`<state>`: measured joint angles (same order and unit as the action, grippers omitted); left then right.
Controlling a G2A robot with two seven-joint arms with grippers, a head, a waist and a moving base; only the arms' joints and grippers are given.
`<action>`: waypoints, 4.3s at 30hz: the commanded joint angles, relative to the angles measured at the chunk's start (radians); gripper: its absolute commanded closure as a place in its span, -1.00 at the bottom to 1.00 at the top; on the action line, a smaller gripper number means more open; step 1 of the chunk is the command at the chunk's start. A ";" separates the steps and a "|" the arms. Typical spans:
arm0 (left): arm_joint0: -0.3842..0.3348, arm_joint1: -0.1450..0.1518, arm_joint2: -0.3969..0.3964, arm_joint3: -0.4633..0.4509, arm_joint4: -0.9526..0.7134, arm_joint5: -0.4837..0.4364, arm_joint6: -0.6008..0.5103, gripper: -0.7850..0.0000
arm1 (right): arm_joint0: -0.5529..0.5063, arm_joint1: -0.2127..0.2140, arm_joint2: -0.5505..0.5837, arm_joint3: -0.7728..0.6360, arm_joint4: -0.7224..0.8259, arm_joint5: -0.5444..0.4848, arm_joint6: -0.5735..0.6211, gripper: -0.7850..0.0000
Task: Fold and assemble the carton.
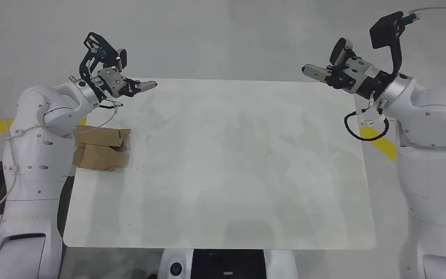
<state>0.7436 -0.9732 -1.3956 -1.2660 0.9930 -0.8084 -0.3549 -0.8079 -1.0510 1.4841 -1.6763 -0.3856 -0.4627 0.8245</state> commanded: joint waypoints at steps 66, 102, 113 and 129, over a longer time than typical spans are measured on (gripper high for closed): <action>-0.142 0.198 -0.305 0.828 -0.781 0.288 -0.581 -1.00 | 0.000 0.000 0.000 0.000 0.000 0.000 0.000 -1.00; -0.222 0.177 -0.174 1.003 -0.781 0.422 -0.775 1.00 | 0.000 0.000 0.000 0.000 0.000 0.000 0.000 -1.00; -0.262 0.198 -0.235 0.954 -0.961 0.343 -0.923 1.00 | 0.000 0.000 0.000 0.000 0.000 0.000 0.000 -1.00; -0.294 0.168 -0.147 0.566 -1.174 0.341 -0.998 1.00 | 0.000 0.000 0.000 0.000 0.000 0.000 0.000 -1.00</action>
<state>0.4505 -0.8008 -1.5590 -0.6755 -0.1728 -0.4687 -1.3515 -0.8079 -1.0510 1.4841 -1.6763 -0.3856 -0.4627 0.8245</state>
